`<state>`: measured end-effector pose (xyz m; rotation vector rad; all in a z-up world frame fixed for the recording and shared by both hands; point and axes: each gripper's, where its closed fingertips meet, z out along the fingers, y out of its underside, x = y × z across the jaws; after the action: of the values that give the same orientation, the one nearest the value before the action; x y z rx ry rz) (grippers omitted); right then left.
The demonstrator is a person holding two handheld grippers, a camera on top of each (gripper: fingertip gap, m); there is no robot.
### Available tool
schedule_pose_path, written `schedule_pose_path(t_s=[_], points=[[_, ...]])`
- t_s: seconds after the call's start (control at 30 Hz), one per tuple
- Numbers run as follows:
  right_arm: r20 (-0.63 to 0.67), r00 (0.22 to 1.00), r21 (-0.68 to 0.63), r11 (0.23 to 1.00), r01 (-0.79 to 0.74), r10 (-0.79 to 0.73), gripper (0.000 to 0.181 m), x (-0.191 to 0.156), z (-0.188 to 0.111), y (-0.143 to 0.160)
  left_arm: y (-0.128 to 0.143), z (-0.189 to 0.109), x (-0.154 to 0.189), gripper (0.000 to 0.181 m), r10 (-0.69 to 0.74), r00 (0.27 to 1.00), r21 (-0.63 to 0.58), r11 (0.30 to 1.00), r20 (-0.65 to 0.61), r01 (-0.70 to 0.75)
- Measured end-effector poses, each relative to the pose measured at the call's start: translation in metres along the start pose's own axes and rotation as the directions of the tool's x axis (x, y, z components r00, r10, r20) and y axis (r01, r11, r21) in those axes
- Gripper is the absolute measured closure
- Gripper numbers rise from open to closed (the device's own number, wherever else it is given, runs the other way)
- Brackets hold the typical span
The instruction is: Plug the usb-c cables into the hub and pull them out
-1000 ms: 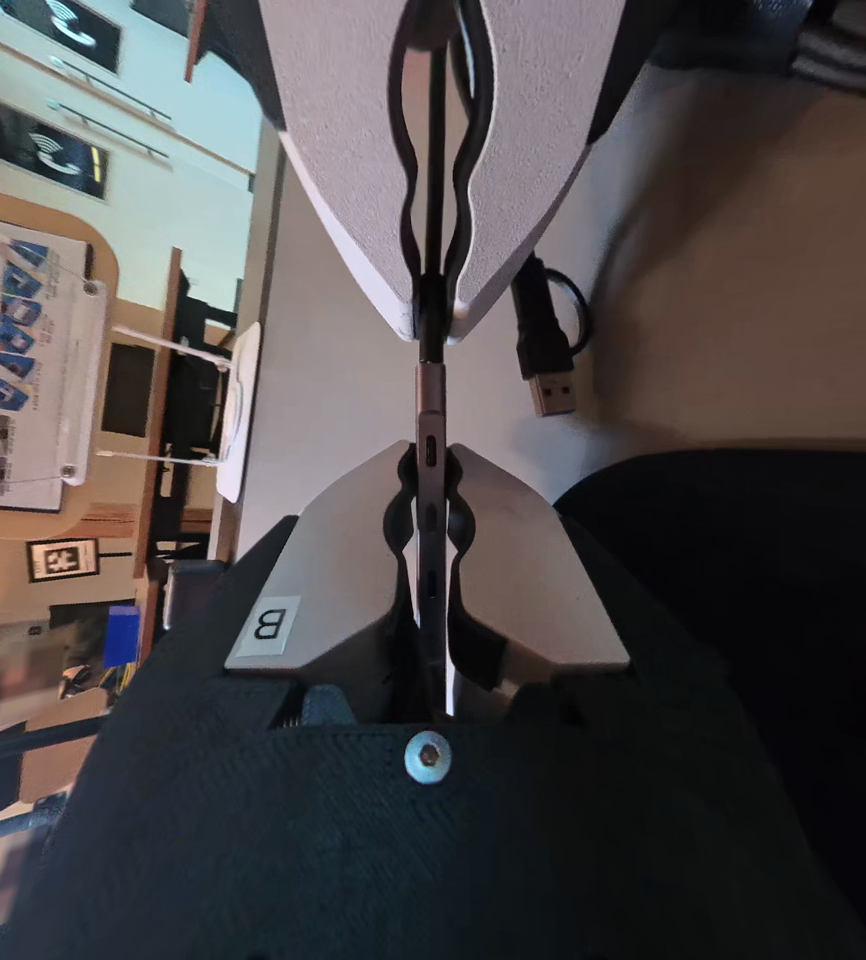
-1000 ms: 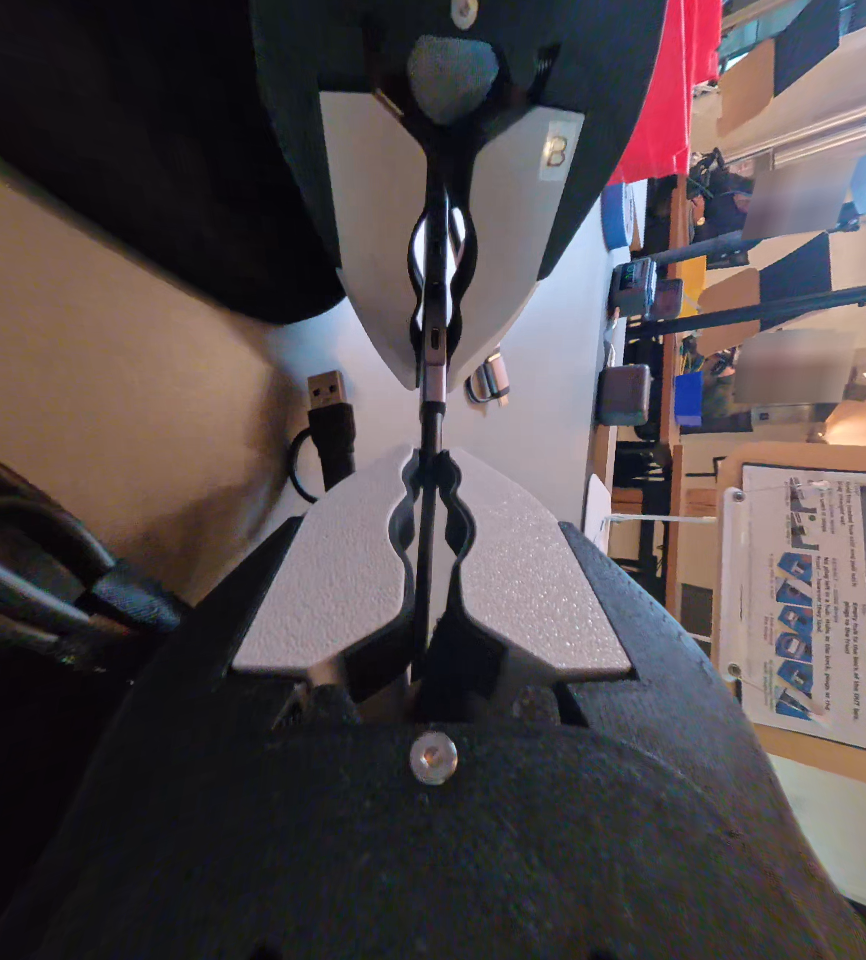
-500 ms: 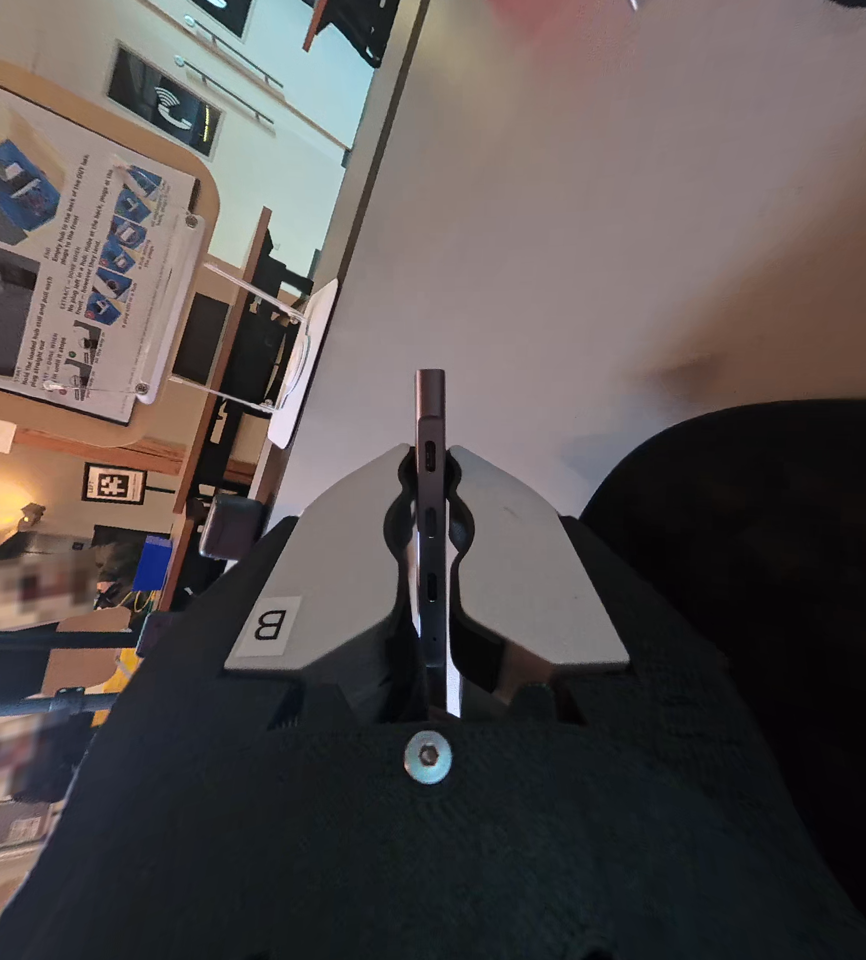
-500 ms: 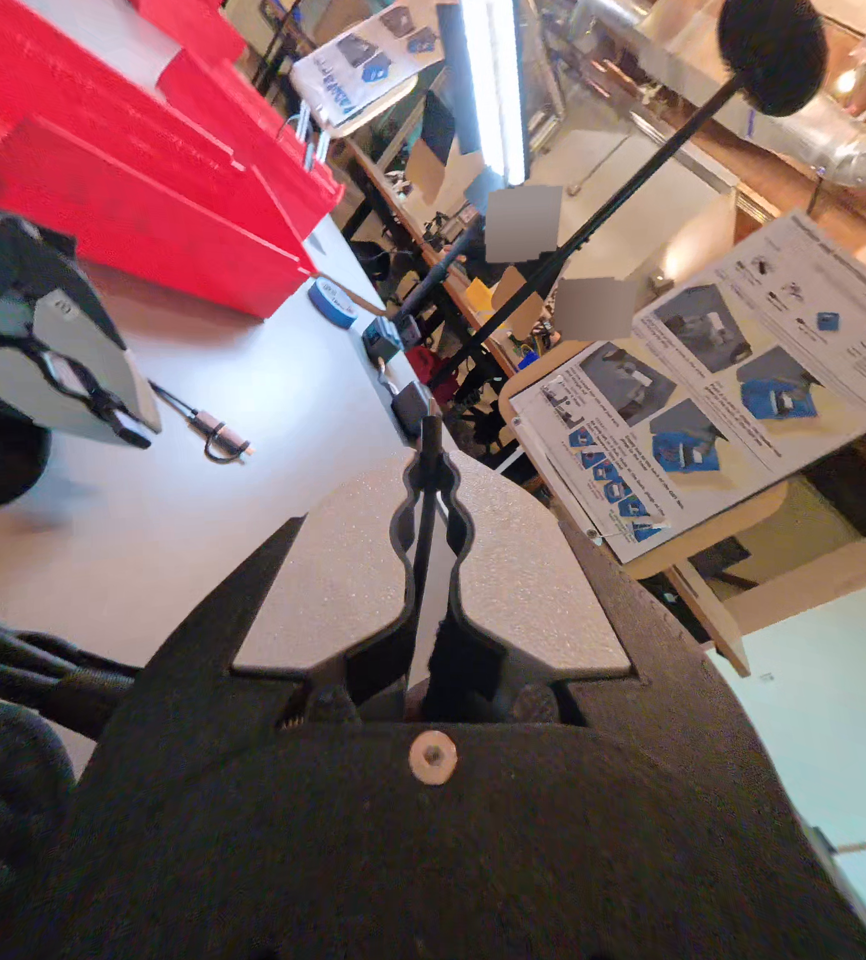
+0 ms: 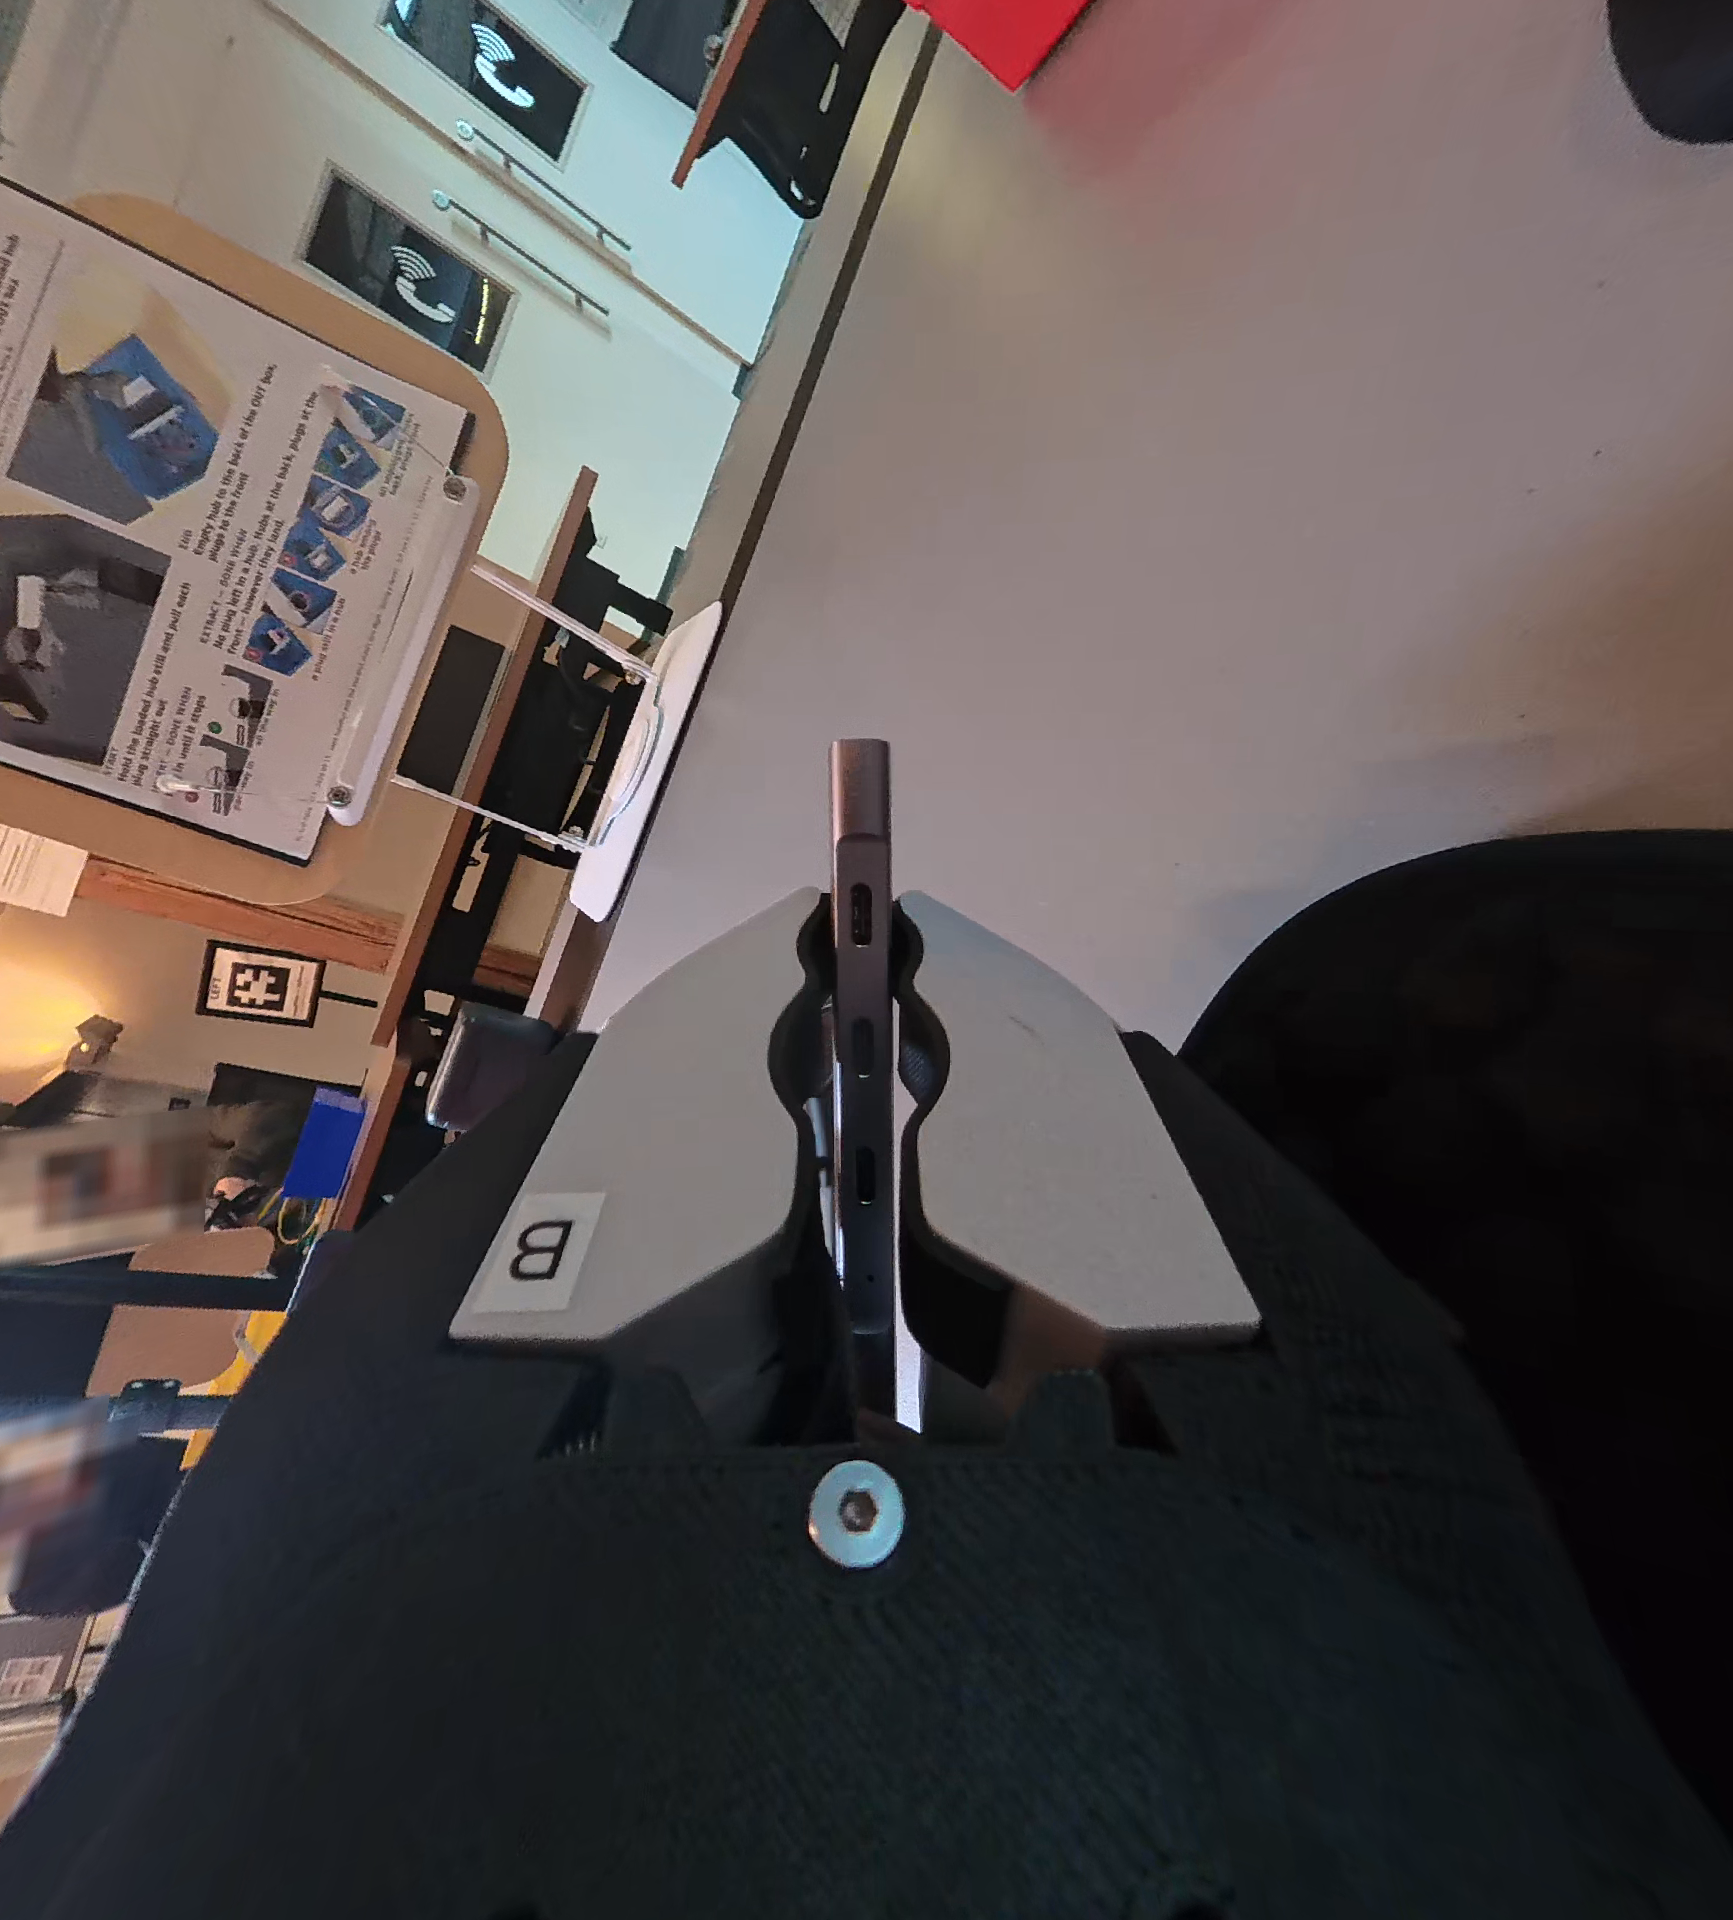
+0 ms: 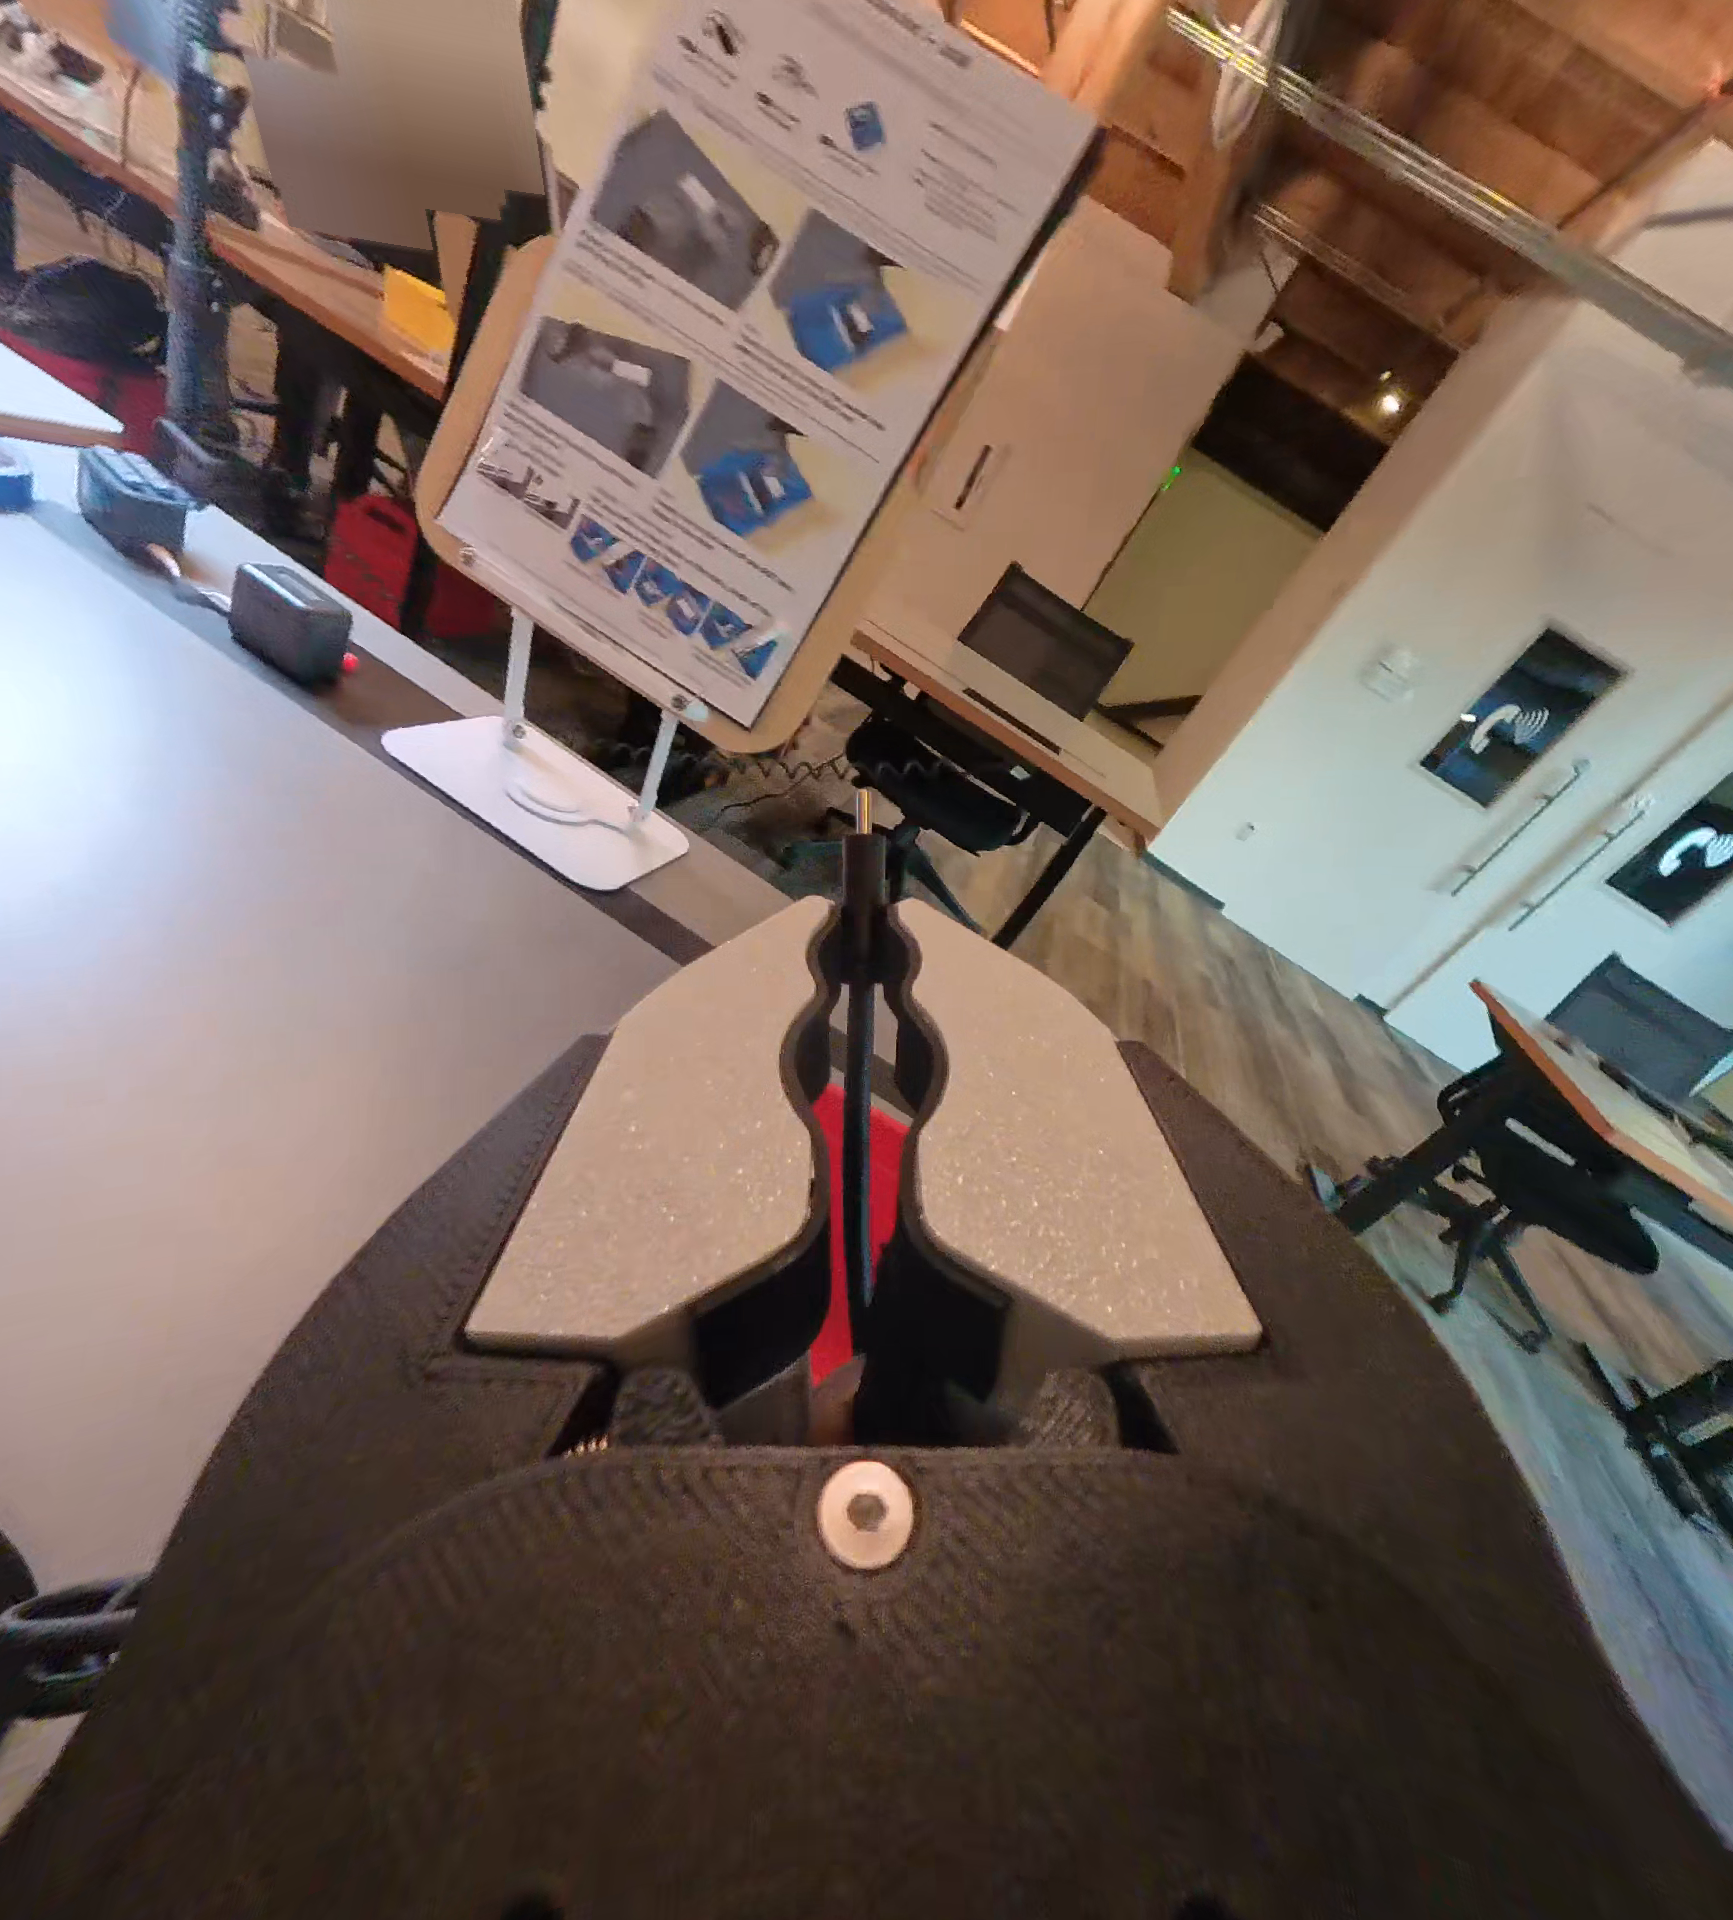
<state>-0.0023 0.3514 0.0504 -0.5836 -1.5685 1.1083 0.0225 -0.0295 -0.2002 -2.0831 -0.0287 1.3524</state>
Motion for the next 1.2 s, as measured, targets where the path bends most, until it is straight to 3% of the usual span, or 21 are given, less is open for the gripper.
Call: schedule_pose_path(t_s=[0.33, 0.63, 0.8, 0.93, 1.0, 1.07, 1.13, 1.2], points=[[-0.099, 0.976, 0.119, 0.976, -0.183, 0.195, 0.175, 0.072, -0.009, 0.028, 0.002, 0.002, 0.007, 0.172, 0.026, 0.999, -0.016, 1.000, -0.029, -0.026], [-0.244, 0.909, 0.116, 0.941, -0.318, 0.338, 0.175, 0.059, 0.007, 0.107, 0.003, 0.002, 0.004, 0.172, 0.004, 1.000, -0.016, 1.000, -0.022, -0.004], [-0.407, 0.847, -0.045, 0.918, -0.393, 0.342, 0.174, 0.033, 0.004, 0.194, 0.002, 0.001, -0.002, 0.172, -0.031, 1.000, -0.005, 1.000, 0.002, 0.031], [-0.450, 0.882, -0.285, 0.913, -0.291, 0.141, 0.174, 0.027, -0.002, 0.216, 0.002, 0.000, -0.003, 0.172, -0.040, 0.999, 0.000, 0.999, 0.006, 0.040], [-0.383, 0.920, -0.462, 0.845, -0.269, 0.084, 0.171, 0.017, 0.000, 0.237, 0.002, 0.000, -0.004, 0.172, -0.041, 0.999, 0.004, 0.999, 0.009, 0.041], [-0.322, 0.941, -0.557, 0.783, -0.277, 0.103, 0.164, 0.007, 0.000, 0.251, 0.002, 0.000, -0.006, 0.172, -0.048, 0.999, 0.006, 0.999, 0.019, 0.047], [-0.265, 0.943, -0.643, 0.692, -0.329, 0.202, 0.159, -0.009, -0.003, 0.263, 0.002, -0.001, -0.009, 0.172, -0.046, 0.998, 0.003, 0.999, 0.035, 0.046], [-0.202, 0.920, -0.762, 0.536, -0.363, 0.335, 0.151, -0.033, -0.011, 0.278, 0.002, 0.000, -0.009, 0.172, -0.049, 0.998, 0.001, 0.999, 0.042, 0.049]])
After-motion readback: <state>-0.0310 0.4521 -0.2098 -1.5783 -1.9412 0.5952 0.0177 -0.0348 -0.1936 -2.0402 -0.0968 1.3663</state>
